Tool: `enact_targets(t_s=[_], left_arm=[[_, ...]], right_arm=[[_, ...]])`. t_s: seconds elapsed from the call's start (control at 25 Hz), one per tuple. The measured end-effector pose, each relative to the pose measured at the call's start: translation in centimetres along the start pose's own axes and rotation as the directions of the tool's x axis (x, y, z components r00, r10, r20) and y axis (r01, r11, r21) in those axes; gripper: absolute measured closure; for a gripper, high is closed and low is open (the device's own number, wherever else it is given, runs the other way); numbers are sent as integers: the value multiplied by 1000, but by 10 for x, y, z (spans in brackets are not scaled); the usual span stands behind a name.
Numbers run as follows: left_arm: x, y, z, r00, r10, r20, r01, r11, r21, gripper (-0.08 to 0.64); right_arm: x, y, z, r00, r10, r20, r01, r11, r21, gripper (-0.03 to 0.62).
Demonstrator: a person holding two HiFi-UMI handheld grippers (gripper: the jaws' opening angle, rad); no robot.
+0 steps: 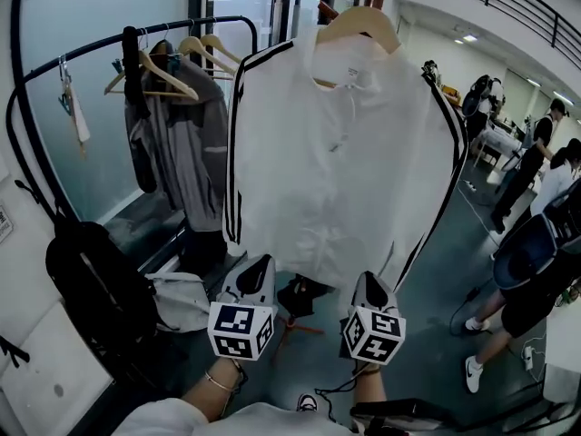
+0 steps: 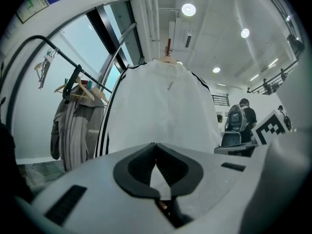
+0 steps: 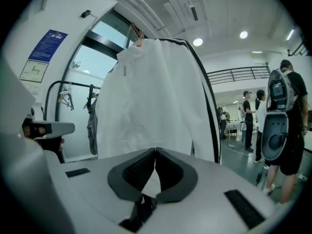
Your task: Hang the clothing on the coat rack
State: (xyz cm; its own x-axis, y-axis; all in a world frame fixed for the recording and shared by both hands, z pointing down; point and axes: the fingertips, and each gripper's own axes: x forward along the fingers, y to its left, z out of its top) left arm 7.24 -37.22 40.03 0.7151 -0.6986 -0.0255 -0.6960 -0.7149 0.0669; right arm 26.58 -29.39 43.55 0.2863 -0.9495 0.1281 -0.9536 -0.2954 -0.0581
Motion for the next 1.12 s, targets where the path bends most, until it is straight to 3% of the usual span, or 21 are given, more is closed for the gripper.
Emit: enact_targets(t_s=[0.12, 0.24, 0.48, 0.76, 1.12], left_arm=[[-3, 2, -10, 999, -52, -15, 52, 998, -27, 552], [-3, 0, -15, 996, -93, -16, 91, 993, -71, 552], [-7, -17, -19, 993, -110, -30, 108, 991, -75, 552], [-10, -36, -4, 996, -84, -12, 83, 992, -96, 551], [-6, -50, -2, 998, -53, -28, 51, 997, -58, 552]], right_arm=[[-15, 1, -5, 999, -43, 7, 43, 998, 36, 566], [-28, 5, -7, 998, -69, -3, 69, 997, 17, 566], [-48, 0, -2, 997, -79, 2, 79, 997, -18, 566], [-44, -6, 10, 1000, 7, 4, -7, 1000, -24, 566], [-32, -5, 5, 995, 100, -27, -101, 995, -26, 566]])
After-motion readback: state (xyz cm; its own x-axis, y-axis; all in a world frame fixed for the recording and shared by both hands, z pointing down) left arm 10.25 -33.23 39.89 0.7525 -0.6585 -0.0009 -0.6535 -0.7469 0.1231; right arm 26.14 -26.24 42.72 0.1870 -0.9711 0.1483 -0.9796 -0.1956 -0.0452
